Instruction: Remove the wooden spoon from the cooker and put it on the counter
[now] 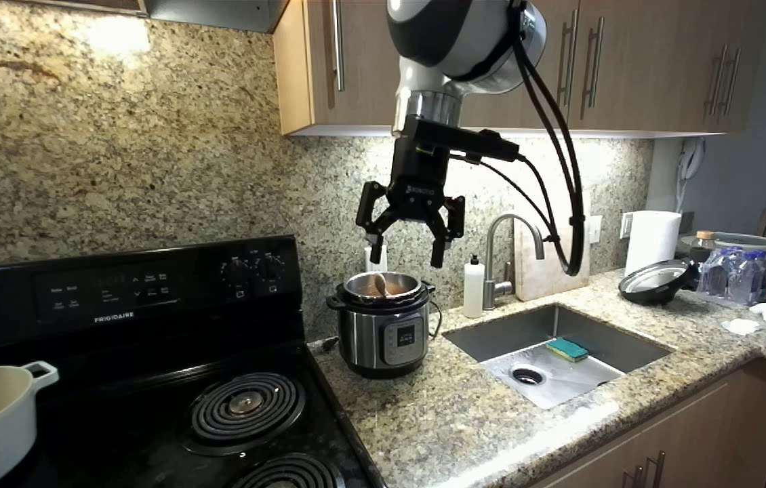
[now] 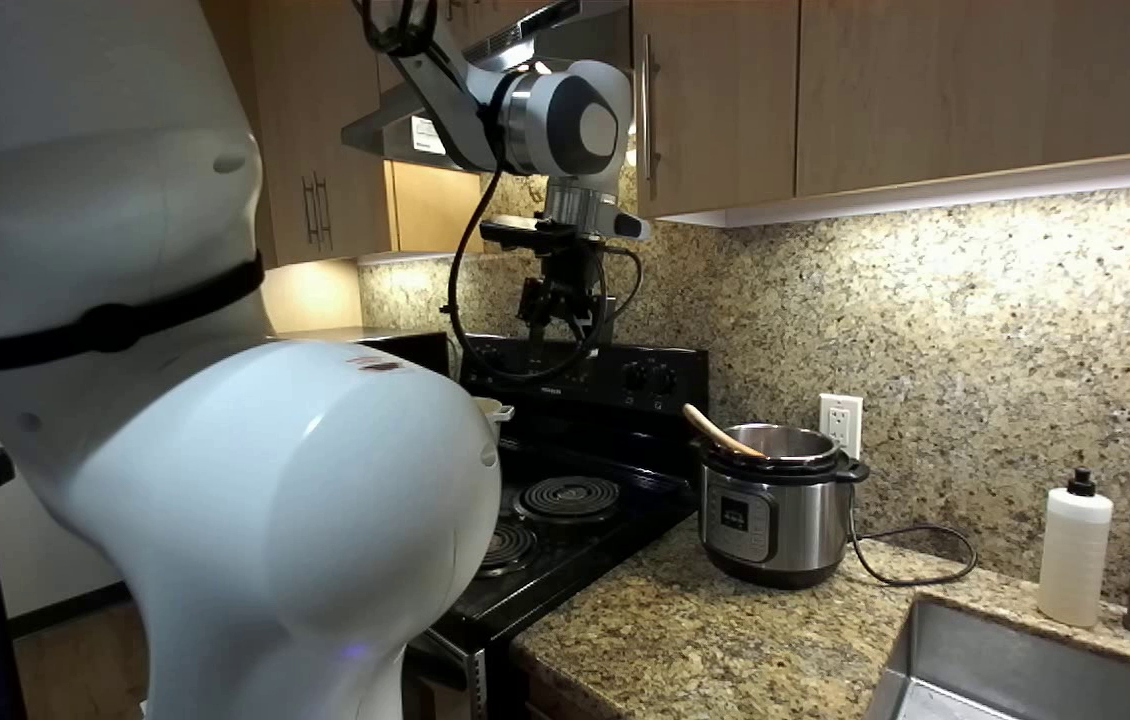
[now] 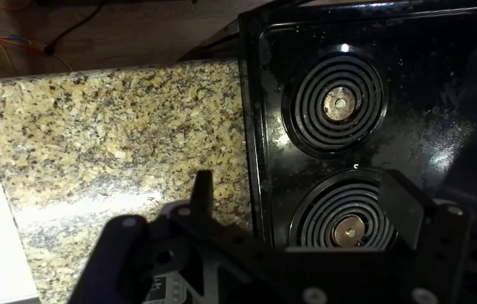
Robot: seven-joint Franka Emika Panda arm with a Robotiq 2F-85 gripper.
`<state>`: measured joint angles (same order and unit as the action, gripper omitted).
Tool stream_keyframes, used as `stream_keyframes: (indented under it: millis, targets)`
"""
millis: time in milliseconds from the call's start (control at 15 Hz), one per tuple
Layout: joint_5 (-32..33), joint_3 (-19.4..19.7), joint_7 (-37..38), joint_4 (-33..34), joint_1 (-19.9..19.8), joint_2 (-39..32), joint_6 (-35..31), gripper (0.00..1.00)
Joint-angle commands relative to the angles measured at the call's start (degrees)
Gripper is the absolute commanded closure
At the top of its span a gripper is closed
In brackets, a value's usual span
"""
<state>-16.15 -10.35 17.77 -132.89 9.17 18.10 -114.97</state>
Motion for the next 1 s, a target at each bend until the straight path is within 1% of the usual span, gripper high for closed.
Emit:
stream_keyframes:
  millis: [0, 733, 933]
  targets:
    - [-0.05, -0.19, -0.05, 0.08, -0.23, 0.0, 0.13, 0.0]
    - [-0.05, -0.19, -0.05, 0.08, -0.23, 0.0, 0.13, 0.0]
    - [0.44, -1.02, 3.43, -2.31, -1.11, -0.96, -8.43, 0.0]
